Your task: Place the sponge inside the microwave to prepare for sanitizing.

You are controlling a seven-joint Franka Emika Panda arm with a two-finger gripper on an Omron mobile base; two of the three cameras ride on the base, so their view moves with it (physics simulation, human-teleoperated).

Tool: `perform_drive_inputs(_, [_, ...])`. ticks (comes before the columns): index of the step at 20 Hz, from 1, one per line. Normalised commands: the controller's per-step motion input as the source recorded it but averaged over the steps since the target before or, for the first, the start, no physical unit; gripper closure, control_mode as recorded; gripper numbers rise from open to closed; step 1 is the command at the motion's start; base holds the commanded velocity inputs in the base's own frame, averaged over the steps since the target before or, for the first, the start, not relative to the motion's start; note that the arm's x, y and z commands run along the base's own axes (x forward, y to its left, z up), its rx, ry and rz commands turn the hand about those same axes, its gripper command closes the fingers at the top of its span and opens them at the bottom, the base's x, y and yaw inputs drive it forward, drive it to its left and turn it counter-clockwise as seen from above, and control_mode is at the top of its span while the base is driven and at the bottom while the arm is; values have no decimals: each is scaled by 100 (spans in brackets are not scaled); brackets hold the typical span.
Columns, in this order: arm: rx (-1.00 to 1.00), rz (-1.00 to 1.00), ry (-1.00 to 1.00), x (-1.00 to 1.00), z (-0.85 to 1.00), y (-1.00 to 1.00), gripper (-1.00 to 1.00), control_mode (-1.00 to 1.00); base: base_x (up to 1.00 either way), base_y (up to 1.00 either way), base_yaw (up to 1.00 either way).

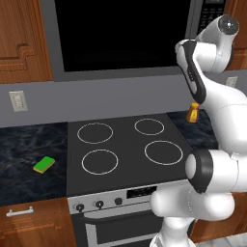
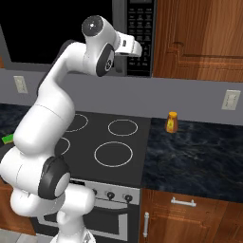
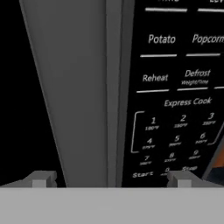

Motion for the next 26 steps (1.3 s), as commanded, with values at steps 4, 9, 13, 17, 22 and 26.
perform_drive_inputs(4, [1, 0, -7, 8, -8, 6, -100, -100, 0, 0, 0])
perform_drive_inputs(9, [1, 0, -2, 16, -5, 11, -100, -100, 0, 0, 0])
perform_drive_inputs(13, [0, 0, 0, 24, -1, 11, 100, -100, 0, 0, 0])
perform_drive_inputs(17, [0, 0, 0, 30, 0, 5, 100, -100, 0, 0, 0])
perform_drive_inputs(22, [0, 1, 0, 24, 0, 0, 100, -100, 0, 0, 0])
perform_drive_inputs(26, [0, 0, 0, 2, 0, -1, 100, -100, 0, 0, 0])
